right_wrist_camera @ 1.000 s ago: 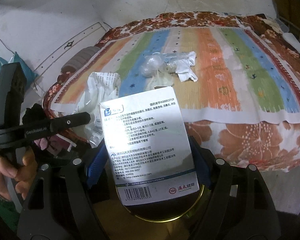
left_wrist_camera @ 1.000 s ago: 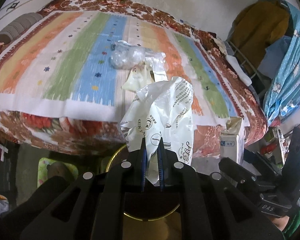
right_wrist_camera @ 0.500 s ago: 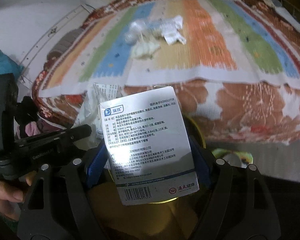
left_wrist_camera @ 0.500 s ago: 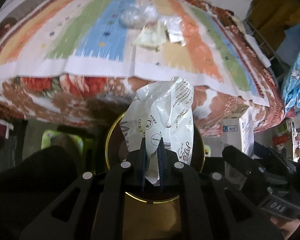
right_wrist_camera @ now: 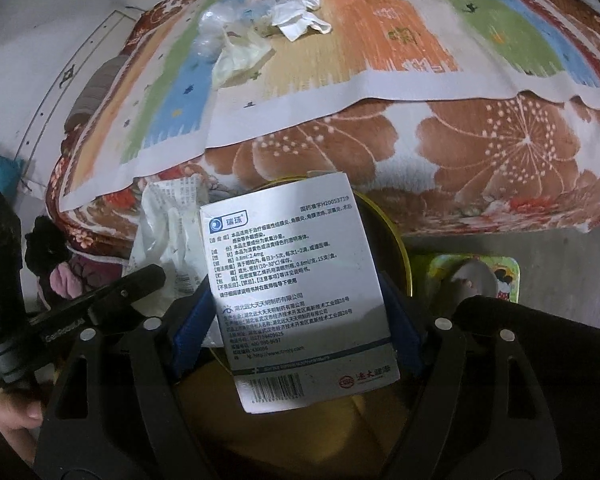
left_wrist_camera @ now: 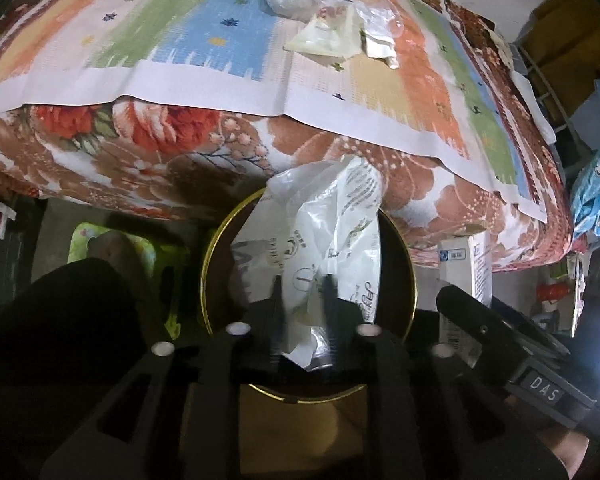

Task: Collect trash
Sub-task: 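Carry the bag and box over the bin and open both tools to drop them, then move both open tools back over the remaining plastic bags on the cloth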

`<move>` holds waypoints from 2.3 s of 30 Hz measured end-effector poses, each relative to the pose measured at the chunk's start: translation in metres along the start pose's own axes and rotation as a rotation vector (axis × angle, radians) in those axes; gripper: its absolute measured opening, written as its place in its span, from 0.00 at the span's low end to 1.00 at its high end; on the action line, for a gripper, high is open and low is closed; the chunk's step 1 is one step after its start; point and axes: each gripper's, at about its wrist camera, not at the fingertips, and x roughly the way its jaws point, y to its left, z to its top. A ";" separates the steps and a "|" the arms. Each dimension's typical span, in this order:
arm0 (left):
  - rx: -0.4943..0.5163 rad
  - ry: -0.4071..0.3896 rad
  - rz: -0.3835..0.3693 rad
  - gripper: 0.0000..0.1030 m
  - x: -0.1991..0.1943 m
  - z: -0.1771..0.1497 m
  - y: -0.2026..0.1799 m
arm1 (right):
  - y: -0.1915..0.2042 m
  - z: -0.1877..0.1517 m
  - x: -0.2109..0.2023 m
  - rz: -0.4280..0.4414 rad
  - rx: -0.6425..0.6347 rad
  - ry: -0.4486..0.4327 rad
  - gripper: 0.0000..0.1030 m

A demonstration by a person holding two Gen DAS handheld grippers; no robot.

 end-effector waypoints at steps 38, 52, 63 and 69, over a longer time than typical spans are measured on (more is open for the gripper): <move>0.015 -0.188 -0.009 0.82 -0.065 0.084 0.015 | 0.031 0.043 -0.050 -0.002 -0.193 -0.141 0.92; 0.107 -0.237 -0.012 0.95 -0.066 0.148 0.010 | 0.066 0.092 -0.067 -0.007 -0.347 -0.196 0.92; 0.024 -0.223 -0.119 0.95 -0.054 0.196 0.016 | 0.092 0.116 -0.036 0.058 -0.425 -0.214 0.92; 0.047 -0.231 -0.132 0.94 -0.037 0.225 0.014 | 0.092 0.138 -0.021 0.126 -0.382 -0.191 0.92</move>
